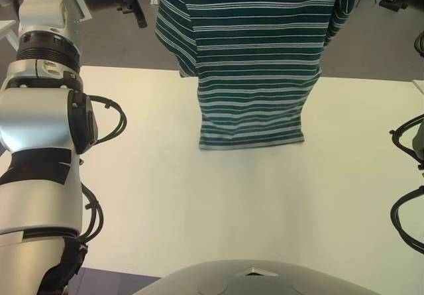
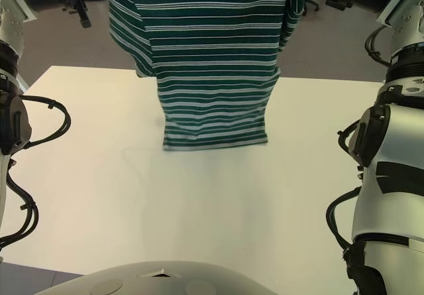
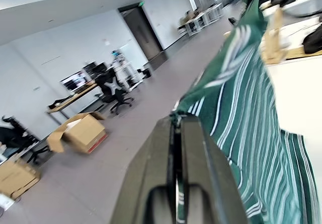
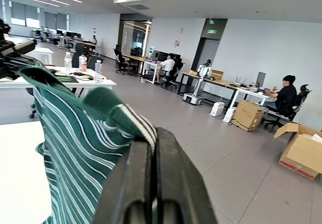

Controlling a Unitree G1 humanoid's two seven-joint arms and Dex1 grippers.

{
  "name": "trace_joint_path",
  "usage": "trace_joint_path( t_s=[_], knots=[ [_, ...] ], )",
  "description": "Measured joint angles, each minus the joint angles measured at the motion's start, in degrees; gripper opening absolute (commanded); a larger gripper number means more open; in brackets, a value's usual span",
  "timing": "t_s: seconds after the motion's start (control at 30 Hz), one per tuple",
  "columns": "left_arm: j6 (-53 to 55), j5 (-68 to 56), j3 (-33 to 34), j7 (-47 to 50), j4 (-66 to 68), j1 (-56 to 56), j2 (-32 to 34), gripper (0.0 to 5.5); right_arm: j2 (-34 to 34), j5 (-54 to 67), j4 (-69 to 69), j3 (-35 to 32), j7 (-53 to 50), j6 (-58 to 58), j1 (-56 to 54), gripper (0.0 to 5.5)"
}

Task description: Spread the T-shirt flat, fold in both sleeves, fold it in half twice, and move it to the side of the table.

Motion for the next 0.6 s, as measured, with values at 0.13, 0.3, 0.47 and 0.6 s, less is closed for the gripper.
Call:
trace_joint_path(
  t_s=[0.13,0.3,0.47,0.6],
  knots=[
    [-5.9,4.4,0.7,8.5,1.1,-0.9,-0.6,0.01,0.7,-1.9,4.7,-1.0,-4.5,-6.1,-2.5,0.00],
    [-14.6,8.5,0.8,10.2,1.1,-1.5,-0.6,0.01,0.8,-1.9,5.6,-2.4,-2.5,-8.5,-2.6,0.00],
    [-9.9,4.0,-4.6,-14.2,-7.3,4.0,2.5,0.01,-2.4,-0.9,-7.5,0.6,14.2,2.8,7.0,0.00],
    [6.3,-11.8,-18.5,-20.0,-32.3,20.7,13.4,0.01,-8.8,7.7,-30.2,4.1,22.7,18.7,23.3,0.00]
  ],
)
